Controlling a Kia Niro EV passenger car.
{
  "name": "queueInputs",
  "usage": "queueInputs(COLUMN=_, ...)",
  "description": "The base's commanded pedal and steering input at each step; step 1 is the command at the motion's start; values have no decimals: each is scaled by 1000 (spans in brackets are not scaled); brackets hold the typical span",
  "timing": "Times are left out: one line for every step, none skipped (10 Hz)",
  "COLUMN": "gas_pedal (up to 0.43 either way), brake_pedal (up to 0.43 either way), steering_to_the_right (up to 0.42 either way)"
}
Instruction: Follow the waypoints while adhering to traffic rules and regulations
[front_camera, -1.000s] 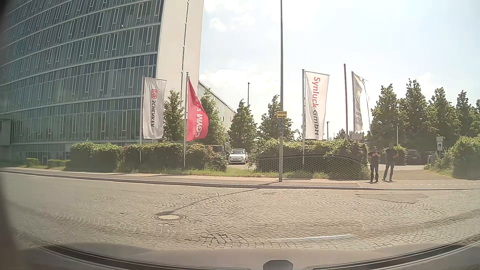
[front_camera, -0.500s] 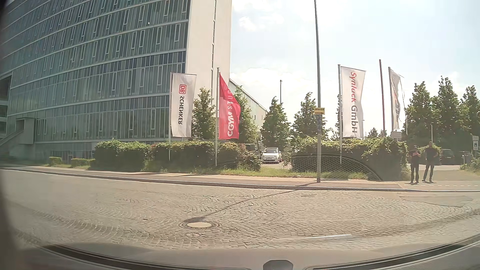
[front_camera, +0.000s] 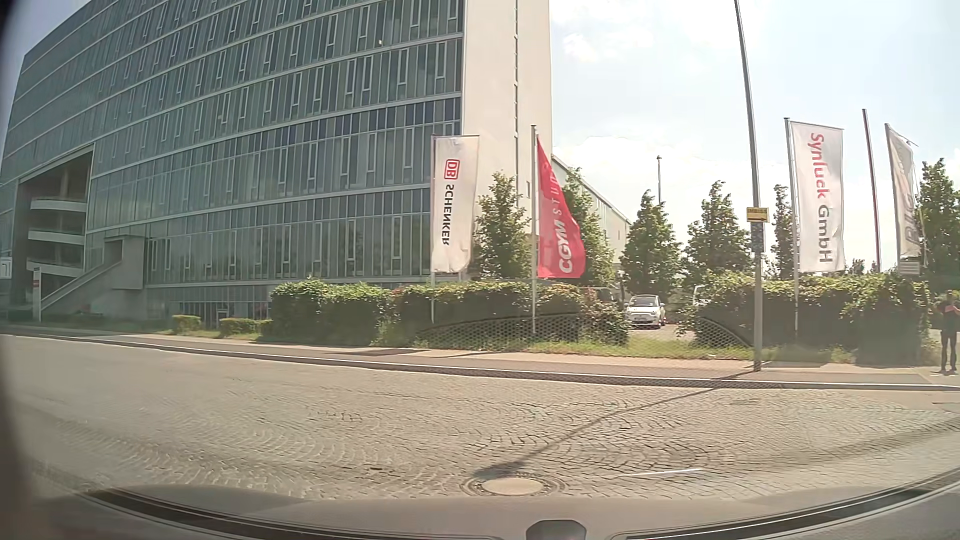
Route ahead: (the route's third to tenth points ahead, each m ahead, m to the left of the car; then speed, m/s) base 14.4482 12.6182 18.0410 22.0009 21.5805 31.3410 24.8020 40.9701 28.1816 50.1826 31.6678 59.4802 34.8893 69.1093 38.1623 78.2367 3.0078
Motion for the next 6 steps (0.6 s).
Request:
queueInputs(gas_pedal=287, brake_pedal=24, steering_to_the_right=-542)
queueInputs(gas_pedal=287, brake_pedal=24, steering_to_the_right=-542)
queueInputs(gas_pedal=287, brake_pedal=24, steering_to_the_right=-540)
queueInputs(gas_pedal=287, brake_pedal=24, steering_to_the_right=-536)
queueInputs(gas_pedal=287, brake_pedal=24, steering_to_the_right=-524)
queueInputs(gas_pedal=299, brake_pedal=24, steering_to_the_right=-509)
